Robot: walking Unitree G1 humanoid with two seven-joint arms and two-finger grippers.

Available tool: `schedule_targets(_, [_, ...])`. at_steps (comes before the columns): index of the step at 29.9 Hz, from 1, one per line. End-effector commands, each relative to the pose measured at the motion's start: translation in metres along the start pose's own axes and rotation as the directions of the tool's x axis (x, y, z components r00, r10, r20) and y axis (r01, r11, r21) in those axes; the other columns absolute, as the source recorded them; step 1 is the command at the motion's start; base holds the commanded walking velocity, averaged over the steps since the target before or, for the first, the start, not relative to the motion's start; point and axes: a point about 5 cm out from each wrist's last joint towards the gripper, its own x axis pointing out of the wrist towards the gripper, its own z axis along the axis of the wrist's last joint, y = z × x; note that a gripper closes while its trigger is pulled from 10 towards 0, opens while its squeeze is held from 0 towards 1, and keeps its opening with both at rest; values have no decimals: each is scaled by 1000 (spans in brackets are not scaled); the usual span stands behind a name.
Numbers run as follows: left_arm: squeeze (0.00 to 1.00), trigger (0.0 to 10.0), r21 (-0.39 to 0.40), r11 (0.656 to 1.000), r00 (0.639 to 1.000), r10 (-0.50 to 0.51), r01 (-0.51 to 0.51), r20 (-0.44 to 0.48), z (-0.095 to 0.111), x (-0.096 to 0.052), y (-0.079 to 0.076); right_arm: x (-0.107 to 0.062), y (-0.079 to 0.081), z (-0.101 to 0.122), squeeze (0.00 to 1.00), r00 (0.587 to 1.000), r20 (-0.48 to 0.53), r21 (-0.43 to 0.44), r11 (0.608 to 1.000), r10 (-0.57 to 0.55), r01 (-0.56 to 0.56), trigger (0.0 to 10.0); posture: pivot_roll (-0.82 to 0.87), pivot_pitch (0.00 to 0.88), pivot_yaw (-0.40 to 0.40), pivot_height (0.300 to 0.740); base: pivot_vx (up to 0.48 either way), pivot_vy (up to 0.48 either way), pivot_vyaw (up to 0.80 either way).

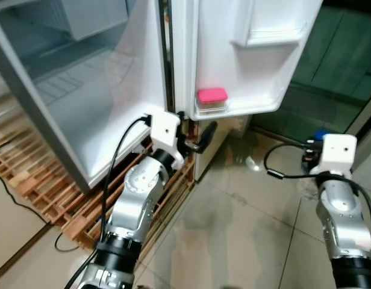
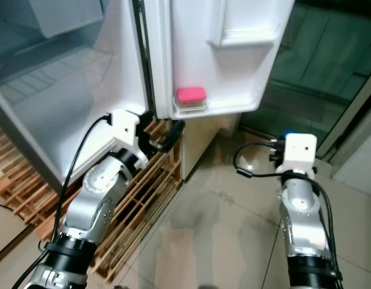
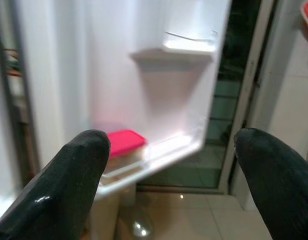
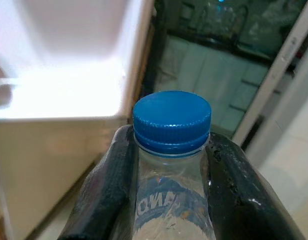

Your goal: Restocking fridge

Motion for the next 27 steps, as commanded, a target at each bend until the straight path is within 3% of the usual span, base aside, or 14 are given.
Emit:
schedule_targets(1, [0,10000,6,1000,1000,24,-24,2,1,-2,8,4,10,16,0,997,71,6,999,34,-35,10000,-173,3,-1,724,465,0,0])
schedule_targets(6, [0,10000,-10,999,999,32,-32,21,4,-2,7,5,15,22,0,993,89,-1,997,76,-76,10000,-167,4,-4,724,463,0,509])
schedule_targets(15, [0,10000,5,998,998,55,-55,27,6,-2,9,16,11,34,0,991,120,-22,999,52,-50,10000,-153,5,-3,728,0,0,157])
schedule_targets(27, [0,10000,13,999,999,39,-39,12,6,-1,8,16,14,39,0,987,147,-29,998,66,-63,10000,-153,7,-2,728,333,-342,651])
